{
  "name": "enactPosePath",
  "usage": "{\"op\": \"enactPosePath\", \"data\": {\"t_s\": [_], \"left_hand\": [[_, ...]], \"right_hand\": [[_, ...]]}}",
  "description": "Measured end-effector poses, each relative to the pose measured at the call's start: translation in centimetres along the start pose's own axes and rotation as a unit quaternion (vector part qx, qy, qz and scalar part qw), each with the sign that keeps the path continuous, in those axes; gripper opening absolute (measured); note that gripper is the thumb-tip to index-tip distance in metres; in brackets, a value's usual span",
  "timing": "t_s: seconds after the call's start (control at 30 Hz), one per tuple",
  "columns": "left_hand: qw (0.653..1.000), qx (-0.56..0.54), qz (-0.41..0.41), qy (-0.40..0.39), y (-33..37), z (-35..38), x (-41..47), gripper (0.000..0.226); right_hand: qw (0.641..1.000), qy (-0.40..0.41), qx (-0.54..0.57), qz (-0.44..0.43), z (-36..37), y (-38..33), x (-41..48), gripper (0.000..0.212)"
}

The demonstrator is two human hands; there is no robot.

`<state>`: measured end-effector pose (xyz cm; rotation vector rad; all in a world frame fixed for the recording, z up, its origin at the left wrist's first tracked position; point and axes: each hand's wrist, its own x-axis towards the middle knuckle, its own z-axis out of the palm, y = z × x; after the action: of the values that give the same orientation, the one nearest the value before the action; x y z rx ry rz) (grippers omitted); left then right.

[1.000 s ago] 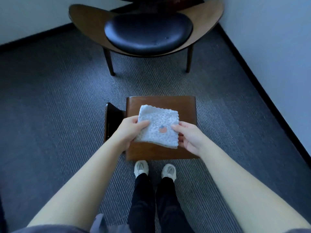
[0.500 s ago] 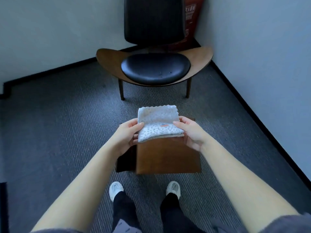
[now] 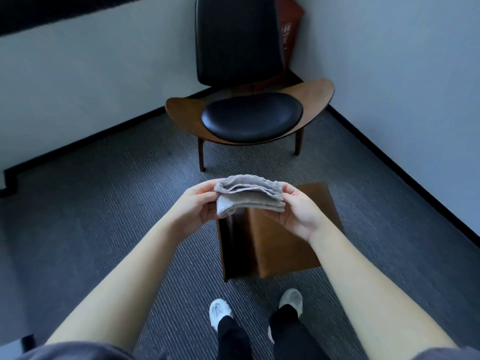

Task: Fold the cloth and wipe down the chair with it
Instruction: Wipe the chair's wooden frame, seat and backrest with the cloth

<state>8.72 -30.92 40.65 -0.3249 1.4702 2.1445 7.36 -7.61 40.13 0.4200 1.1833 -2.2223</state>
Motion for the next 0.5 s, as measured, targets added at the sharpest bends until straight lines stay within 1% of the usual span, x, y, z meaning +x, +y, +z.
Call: {"op": "enactPosePath", "data": {"t_s": [0.1,0.17,0.2,0.27,0.3,0.37,0.4,0.43,0.47,0.5], "left_hand": [[1.0,0.015,0.015,0.003,0.9,-1.3,-0.8,0.023],[0.999,0.021,0.015,0.023,1.7,-2.3,-1.0,0.021],[0.999,0.022,0.007,0.032,2.0,-2.3,-0.9,0.021],[0.998,0.028,-0.009,0.05,2.4,-3.1,-0.5,0.012],[0.997,0.05,-0.01,0.06,2.5,-3.5,-0.1,0.01],[0.988,0.131,0.007,0.081,2.2,-4.3,0.8,0.018],[0.984,0.155,0.02,0.091,2.2,-4.8,1.3,0.024],[0.98,0.167,0.028,0.101,2.3,-5.3,1.9,0.028],[0.979,0.173,0.029,0.107,2.4,-5.9,2.4,0.029],[0.978,0.179,0.027,0.108,2.7,-6.6,3.0,0.029]], "right_hand": [[0.999,-0.004,-0.04,-0.016,1.3,0.3,0.4,0.03],[0.996,-0.016,-0.087,-0.026,2.2,0.0,1.5,0.039],[0.993,-0.017,-0.111,-0.031,2.3,-0.2,1.7,0.04],[0.982,-0.021,-0.182,-0.037,3.0,-0.4,3.0,0.028],[0.969,-0.014,-0.242,-0.044,3.2,-0.4,3.8,0.023],[0.924,0.0,-0.374,-0.078,3.4,-0.2,5.7,0.025],[0.908,0.004,-0.407,-0.094,3.6,-0.1,6.6,0.026],[0.906,0.009,-0.412,-0.094,3.9,-0.2,7.6,0.027],[0.919,0.013,-0.387,-0.078,4.2,-0.3,8.4,0.028],[0.935,0.014,-0.351,-0.052,4.6,-0.4,9.2,0.034]]}}
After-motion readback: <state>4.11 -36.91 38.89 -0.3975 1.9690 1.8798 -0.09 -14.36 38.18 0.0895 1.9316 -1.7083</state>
